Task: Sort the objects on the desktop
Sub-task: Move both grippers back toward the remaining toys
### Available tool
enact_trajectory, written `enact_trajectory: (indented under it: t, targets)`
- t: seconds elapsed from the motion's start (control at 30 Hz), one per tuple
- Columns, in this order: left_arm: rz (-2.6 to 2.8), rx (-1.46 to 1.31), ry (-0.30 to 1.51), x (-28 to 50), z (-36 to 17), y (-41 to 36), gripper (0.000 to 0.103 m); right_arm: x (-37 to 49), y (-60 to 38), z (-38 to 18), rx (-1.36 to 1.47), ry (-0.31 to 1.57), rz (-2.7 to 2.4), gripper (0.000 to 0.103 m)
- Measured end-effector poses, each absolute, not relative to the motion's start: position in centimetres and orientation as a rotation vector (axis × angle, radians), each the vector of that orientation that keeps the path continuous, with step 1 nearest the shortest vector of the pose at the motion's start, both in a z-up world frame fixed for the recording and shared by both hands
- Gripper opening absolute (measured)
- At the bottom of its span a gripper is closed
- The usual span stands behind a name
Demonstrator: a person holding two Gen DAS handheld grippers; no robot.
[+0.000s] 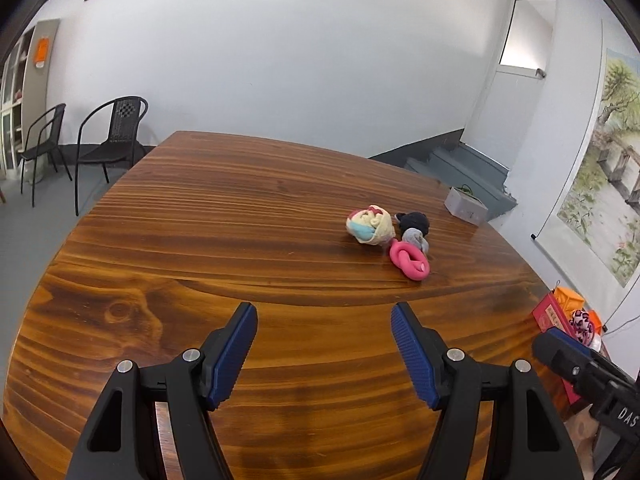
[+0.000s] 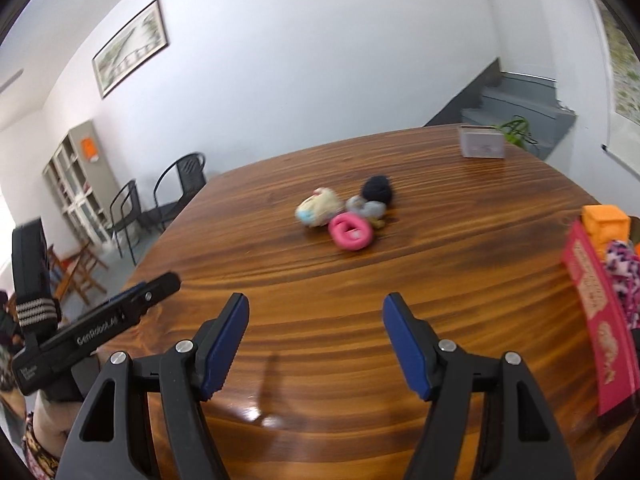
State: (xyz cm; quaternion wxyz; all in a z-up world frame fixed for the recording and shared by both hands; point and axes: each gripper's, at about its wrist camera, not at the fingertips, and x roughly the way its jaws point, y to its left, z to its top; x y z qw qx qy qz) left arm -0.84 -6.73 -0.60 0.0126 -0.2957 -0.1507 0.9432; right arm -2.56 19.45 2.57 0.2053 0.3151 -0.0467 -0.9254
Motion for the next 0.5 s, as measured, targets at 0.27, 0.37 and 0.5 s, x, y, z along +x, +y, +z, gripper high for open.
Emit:
enact_trajectory:
  t: [0.27, 0.37, 0.5]
  targets:
    - [2.934, -0.921, -0.537, -0.9, -1.1, -8.4, 0.071, -3.5, 15.8, 1.6, 0.937, -0.060, -2.552, 0.073]
    - [2.918, -0.950, -0.548, -1.0, -1.4, -8.6, 0.071, -4.3, 15.2, 1.2, 0.960, -0.043, -2.549, 0.074]
    - [2.906, -0.965, -0.551, -1.1, -1.5, -8.6, 0.071, -5.6, 14.6, 0.7, 0.999, -0.024, -2.538, 0.074]
